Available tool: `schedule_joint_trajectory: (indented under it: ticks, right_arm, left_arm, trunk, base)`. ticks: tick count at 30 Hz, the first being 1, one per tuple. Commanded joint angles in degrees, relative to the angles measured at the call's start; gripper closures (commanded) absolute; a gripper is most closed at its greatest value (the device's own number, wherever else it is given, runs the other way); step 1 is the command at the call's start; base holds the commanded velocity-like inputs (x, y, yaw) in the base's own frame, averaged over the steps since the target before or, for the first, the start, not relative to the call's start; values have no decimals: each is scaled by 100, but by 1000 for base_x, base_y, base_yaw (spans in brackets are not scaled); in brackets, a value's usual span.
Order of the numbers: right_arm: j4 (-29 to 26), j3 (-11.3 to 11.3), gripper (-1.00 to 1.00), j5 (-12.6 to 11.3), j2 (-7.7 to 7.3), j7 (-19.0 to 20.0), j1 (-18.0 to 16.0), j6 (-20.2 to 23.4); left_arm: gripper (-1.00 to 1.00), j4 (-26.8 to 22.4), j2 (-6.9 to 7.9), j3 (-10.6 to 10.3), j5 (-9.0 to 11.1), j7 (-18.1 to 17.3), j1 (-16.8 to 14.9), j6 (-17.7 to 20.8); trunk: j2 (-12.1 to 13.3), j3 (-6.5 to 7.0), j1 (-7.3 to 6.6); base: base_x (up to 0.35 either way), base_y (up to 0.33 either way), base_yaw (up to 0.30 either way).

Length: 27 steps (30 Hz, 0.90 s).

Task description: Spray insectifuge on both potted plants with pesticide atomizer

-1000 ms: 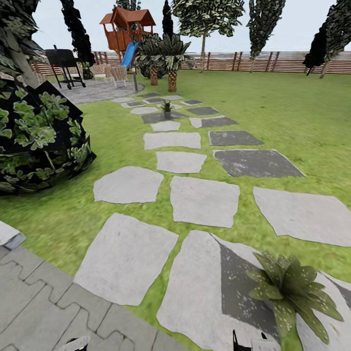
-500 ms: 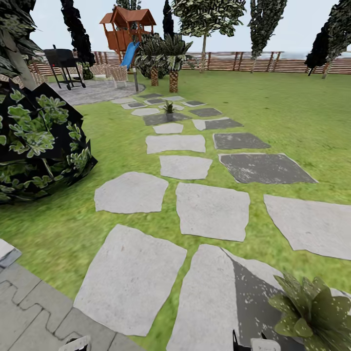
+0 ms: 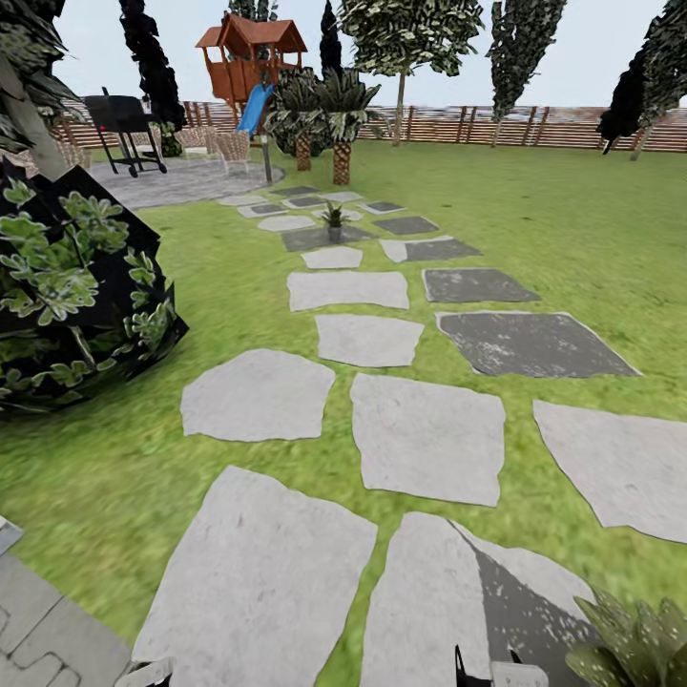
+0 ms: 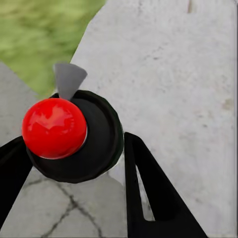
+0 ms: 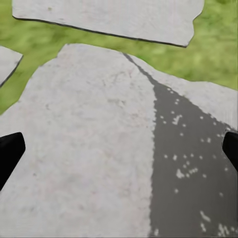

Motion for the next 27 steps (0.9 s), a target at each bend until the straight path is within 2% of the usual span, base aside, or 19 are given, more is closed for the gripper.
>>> schedule_joint_trajectory:
  ticks: [1,27]
  right_arm:
    - [4,50,-100,-35,1,-25,-3,-12]
    - [7,50,-100,-35,1,-25,-3,-8]
  left_arm:
    - [100,5,0,2,41,-28,-3,-15]
    - [100,14,9,11,49,-20,-3,-15]
  trunk:
    - [-1,-4,3]
    - [-1,-4,3]
  base:
    - [338,1,0]
    - [339,0,0]
